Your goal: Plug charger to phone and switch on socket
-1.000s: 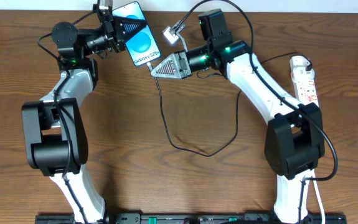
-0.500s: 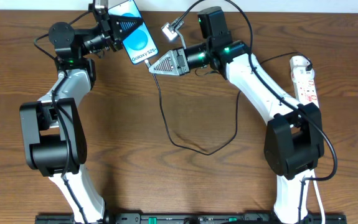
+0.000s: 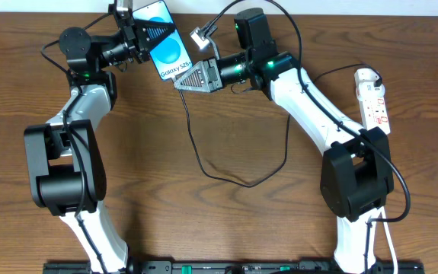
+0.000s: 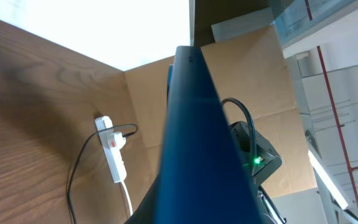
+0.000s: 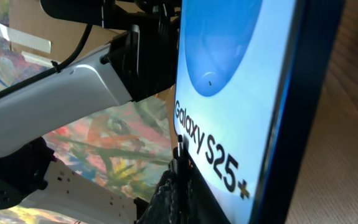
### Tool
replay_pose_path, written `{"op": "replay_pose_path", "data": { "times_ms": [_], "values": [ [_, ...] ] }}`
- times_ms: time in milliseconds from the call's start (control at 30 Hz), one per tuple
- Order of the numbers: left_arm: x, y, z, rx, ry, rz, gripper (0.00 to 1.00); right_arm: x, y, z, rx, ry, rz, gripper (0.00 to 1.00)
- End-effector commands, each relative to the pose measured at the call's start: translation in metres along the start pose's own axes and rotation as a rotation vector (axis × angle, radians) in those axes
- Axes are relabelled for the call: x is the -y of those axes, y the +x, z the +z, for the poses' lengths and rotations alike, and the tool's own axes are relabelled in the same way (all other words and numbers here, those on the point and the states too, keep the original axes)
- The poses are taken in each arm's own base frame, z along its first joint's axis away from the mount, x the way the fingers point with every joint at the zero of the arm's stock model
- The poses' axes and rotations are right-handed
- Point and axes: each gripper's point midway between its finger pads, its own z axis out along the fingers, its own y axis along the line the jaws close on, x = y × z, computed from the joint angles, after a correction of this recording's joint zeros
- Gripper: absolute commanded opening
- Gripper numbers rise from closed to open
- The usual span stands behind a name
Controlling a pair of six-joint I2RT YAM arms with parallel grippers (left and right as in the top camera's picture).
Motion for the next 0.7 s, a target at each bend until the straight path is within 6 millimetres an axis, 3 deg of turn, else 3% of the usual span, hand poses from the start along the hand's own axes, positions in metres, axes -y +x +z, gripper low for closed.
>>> {"op": "replay_pose_path", "data": {
  "times_ms": [0,167,667],
  "values": [
    [0.010,0.002,-0.003,-0.022,0.005,0.055,0.08,-0.011,-0.011,-0.008,0.032,0.019,-0.021,0.01],
    [0.008,-0.011,-0.016,0.034,-0.004,0.048,0.08,-0.010,-0.012,-0.015,0.036,0.010,-0.018,0.01],
    [0.009,-0.019,-0.015,0.081,0.001,0.025,0.07,-0.011,-0.007,-0.014,0.017,0.002,0.014,0.01]
  ]
}}
